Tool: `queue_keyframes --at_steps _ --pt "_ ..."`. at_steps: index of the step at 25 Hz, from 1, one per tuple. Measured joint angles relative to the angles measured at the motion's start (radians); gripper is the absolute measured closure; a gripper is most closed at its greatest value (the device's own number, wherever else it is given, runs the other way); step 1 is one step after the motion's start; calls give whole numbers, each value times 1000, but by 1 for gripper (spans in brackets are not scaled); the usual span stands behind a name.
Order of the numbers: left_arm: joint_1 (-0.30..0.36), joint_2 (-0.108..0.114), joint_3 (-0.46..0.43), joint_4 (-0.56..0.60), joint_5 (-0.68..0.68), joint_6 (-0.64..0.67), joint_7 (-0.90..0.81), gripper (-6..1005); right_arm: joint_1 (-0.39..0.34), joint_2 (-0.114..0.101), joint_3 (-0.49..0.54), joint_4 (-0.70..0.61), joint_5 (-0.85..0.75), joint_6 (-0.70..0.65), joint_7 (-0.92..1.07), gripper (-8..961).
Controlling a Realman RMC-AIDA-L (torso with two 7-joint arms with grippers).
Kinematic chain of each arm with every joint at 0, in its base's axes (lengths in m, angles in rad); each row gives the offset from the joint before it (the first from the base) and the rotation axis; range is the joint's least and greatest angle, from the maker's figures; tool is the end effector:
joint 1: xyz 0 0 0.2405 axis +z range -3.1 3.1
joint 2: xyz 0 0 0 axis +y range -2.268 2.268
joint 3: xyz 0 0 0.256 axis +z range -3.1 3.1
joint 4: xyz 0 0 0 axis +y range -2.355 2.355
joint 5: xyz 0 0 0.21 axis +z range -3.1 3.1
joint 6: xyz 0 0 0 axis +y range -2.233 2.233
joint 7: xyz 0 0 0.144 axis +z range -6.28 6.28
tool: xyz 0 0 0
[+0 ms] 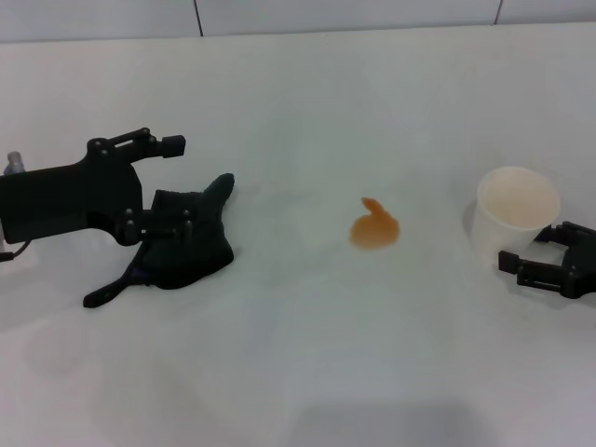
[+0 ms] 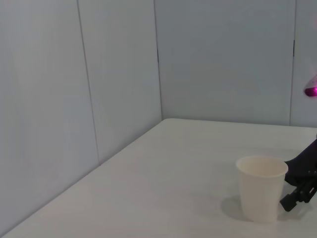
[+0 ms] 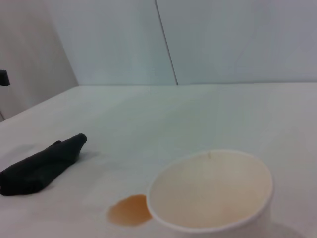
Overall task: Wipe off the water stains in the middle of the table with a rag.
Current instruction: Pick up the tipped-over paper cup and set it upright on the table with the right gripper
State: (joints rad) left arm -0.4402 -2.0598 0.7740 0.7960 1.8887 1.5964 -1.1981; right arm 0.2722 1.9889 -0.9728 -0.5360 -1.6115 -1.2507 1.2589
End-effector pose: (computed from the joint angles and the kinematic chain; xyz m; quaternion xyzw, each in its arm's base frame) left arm -0.2638 0.3219 0.0262 -0.9529 -0.0889 -0.2309 0.1752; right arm 0.3560 0.2870 0.0078 -0.8849 0.3182 0.2071 0.2698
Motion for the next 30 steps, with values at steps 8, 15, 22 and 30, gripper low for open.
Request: queue_keyframes --at_steps 8,15,22,30 --pt "-3 1 -9 0 -1 1 -1 110 -31 1 0 -62 5 -42 23 101" --pt "-3 1 -9 0 -1 -1 -1 110 -42 0 -2 -76 6 -91 39 103" --pt "-3 2 -9 0 -1 -1 -2 110 -108 8 0 -176 7 -167 67 105" --pt "-5 2 -9 0 0 -5 0 109 -176 16 2 -290 15 -188 98 107"
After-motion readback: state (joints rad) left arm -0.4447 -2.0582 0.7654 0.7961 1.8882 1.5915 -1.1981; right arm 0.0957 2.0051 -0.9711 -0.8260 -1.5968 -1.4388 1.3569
